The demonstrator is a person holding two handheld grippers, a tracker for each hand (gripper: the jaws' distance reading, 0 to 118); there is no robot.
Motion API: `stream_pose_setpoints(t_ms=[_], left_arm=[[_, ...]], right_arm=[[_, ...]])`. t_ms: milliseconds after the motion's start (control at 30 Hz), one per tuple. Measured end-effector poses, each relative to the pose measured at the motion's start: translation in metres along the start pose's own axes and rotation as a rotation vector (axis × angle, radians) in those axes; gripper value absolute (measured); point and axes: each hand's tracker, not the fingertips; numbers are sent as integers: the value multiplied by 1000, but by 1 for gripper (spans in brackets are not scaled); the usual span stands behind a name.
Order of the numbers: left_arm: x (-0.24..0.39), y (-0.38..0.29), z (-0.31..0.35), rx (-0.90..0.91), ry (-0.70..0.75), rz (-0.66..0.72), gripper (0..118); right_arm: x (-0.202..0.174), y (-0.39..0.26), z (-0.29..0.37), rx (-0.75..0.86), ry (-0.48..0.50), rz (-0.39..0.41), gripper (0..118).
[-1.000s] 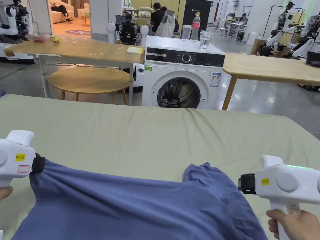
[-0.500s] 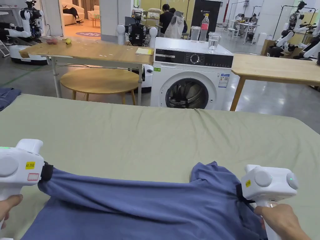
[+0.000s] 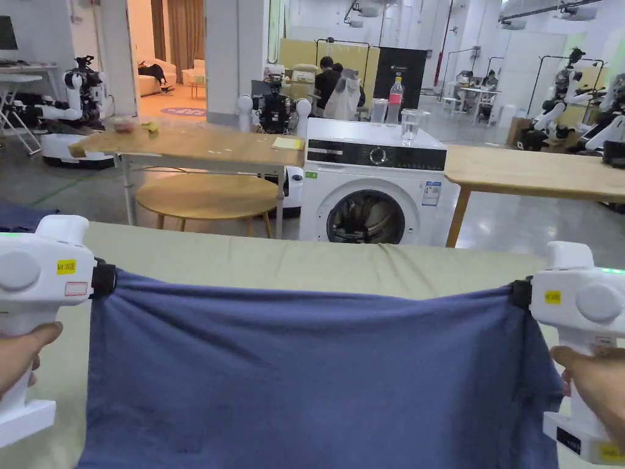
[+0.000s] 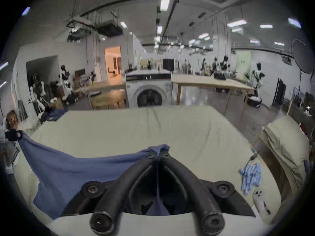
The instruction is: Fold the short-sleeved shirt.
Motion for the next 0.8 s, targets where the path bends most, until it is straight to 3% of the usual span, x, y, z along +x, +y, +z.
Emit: stream_pose_setpoints(t_ms=[133,367,800], left_arm=[[2,40,53,96,6,-14,0],[1,109,108,201,34,-38,0],[-5,221,93,279,96,-52,0]], right_arm=[[-8,35,57,115,-2,37,0],[-23,94,107,229,-5,36,0],[-57,212,69,339,-50,85,0]])
